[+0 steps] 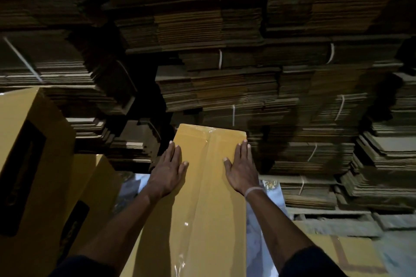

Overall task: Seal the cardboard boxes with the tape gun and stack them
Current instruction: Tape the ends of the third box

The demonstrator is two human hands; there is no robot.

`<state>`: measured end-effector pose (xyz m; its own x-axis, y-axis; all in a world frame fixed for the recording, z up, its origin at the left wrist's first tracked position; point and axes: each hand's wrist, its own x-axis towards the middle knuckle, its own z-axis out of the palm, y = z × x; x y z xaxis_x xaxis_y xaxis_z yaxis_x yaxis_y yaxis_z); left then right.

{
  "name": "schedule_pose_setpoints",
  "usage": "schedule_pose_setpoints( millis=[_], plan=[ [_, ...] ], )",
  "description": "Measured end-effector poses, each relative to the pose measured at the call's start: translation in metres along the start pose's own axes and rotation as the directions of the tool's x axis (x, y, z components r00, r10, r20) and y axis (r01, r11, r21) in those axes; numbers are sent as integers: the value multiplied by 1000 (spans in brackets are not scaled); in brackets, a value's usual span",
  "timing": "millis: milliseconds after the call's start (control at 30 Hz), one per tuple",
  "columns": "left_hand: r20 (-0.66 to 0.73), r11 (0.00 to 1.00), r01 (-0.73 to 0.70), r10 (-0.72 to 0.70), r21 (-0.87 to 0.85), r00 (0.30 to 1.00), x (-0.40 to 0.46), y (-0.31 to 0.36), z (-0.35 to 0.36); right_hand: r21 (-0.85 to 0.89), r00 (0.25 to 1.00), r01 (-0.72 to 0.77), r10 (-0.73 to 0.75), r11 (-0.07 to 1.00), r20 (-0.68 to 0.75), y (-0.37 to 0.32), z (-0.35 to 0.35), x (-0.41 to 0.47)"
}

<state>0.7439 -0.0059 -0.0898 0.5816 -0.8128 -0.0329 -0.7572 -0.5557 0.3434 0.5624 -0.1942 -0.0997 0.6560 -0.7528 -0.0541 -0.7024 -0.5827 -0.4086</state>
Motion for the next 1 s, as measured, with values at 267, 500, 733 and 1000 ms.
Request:
schedule_pose_setpoints(
  millis=[267, 500, 733, 1000],
  plan=[
    [-4, 999, -19, 19, -28, 1000, 36, -8, 7, -140, 998, 17, -26, 990, -59, 3, -2, 83],
    [13, 996, -33, 33, 79, 999, 57, -8, 10, -185, 972, 114, -147, 976, -181, 9, 5, 112],
    [16, 988, -6, 9, -153, 1000, 101, -1, -5, -173, 968, 120, -153, 978, -199, 10, 7, 110],
    [-9, 801, 131, -168, -583, 986, 120, -18, -2, -145, 968, 120, -148, 982, -203, 13, 10, 118]
  ],
)
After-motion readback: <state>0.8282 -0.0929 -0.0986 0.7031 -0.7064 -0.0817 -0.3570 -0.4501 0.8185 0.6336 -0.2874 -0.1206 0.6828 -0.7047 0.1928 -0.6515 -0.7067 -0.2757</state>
